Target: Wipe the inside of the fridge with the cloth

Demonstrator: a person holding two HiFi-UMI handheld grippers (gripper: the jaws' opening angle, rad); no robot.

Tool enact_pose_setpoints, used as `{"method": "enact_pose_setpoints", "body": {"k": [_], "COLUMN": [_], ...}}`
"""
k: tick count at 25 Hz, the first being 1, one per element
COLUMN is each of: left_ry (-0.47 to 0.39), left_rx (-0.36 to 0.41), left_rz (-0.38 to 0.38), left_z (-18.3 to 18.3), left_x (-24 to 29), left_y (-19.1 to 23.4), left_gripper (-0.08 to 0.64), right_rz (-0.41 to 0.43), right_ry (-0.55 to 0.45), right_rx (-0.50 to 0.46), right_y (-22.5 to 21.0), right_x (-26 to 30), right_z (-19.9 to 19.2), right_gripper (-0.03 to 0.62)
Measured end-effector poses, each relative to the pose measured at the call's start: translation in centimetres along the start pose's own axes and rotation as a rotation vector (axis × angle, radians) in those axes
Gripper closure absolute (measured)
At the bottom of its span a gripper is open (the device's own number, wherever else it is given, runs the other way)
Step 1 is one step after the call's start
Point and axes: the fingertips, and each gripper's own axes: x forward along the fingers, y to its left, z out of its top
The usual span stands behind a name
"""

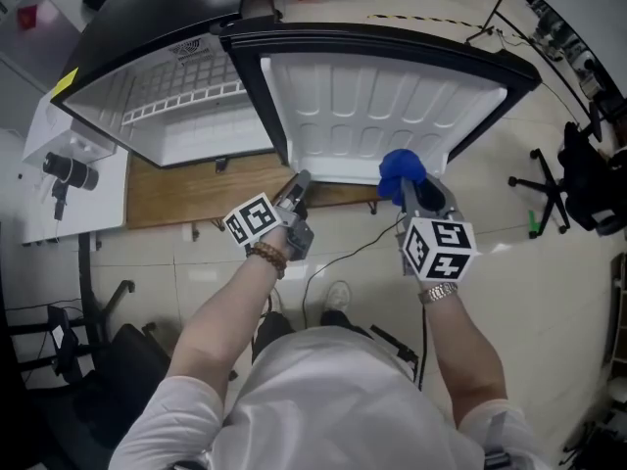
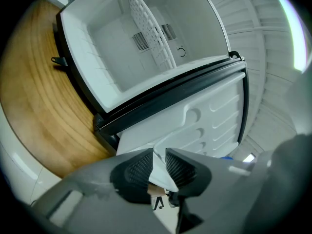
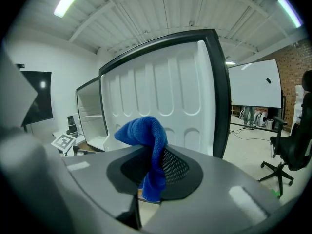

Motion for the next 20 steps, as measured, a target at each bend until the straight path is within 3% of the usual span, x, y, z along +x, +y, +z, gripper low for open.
{"method": "enact_pose_setpoints", "body": {"k": [5,14,20], "left_ry": [-0.001,-0.088,-0.105], "left_rx": [0.061,0.206,0.363], "left_rz": [0.008,-0.025,-0.02], "left_z": [0.9,7.4,12.3], "left_x": [-2.1,-8.9,-15.0], "left_y": [-0.9,-4.3,-5.6], "left_gripper": [0.486,0.489,0.495], "right_rz": [0.076,0.188,0.211], "right_ry": [-0.011,-0.043,-0.065], "right_rx": [-0.024,-0.082,-0.094], "right_y": [3.5,13.5,21.2], "right_x": [1.1,2.4,2.4], "right_z": [1.2,3.5,5.0], "right_gripper": [0.54,0.54,0.54]}}
